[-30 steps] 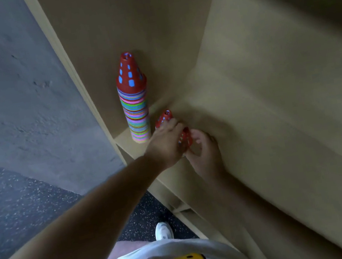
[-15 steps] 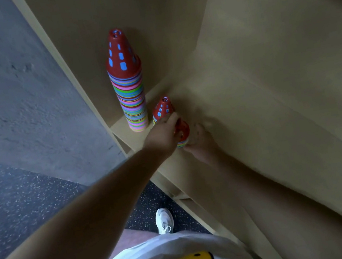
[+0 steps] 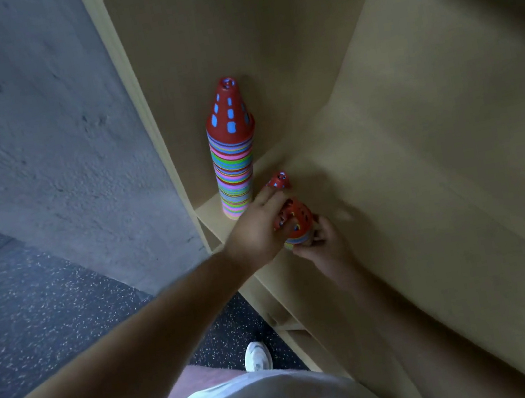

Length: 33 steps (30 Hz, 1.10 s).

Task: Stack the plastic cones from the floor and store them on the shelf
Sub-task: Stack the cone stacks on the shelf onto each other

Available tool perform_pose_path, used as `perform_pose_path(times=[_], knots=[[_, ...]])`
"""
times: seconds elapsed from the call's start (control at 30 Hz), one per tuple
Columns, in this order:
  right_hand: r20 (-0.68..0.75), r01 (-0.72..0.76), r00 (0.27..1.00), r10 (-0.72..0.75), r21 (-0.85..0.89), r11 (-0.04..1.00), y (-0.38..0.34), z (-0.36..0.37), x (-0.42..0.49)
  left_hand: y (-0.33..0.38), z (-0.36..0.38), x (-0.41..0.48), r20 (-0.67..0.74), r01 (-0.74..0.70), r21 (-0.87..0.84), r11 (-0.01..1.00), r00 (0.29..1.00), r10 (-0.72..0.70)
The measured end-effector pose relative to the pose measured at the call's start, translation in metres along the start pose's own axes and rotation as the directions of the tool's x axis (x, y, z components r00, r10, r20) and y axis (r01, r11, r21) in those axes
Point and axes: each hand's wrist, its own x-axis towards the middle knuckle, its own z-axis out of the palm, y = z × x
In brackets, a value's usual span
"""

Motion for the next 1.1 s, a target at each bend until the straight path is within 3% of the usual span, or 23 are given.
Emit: perform_pose_path(times=[0.23,0.4,0.57,0.83,0.93,1.1], knots=[[-0.071,0.317,0.948,-0.312,0.073,0.946,-0.129,-0.022,-0.030,0.091,-0.093,0.049,-0.191,-0.333,0.075,0.940,0.920,0.341],[-0.075,0.435,0.900,-0.429,0.119,0.893,-0.224,-0.021,-0.032,0.138,-0.163,0.080,-0.367,-0.344,0.169,0.924,0.848,0.383],[-0.028,0.502,0.863,-0.504,0.155,0.851,-0.279,-0.001,-0.028,0.147,-0.216,0.090,-0.446,-0.333,0.183,0.925,0.811,0.380],[0.002,0.469,0.883,-0.469,-0.008,0.883,-0.264,0.030,-0.002,0.098,-0.212,0.098,-0.421,-0.177,0.107,0.978,0.883,0.206],[-0.025,0.441,0.892,-0.451,-0.162,0.883,-0.236,0.037,0.004,0.080,-0.188,0.089,-0.324,-0.169,0.142,0.975,0.923,0.208],[-0.043,0.449,0.881,-0.472,-0.241,0.860,-0.219,0.037,0.008,0.077,-0.178,0.084,-0.330,-0.150,0.141,0.979,0.925,0.189]])
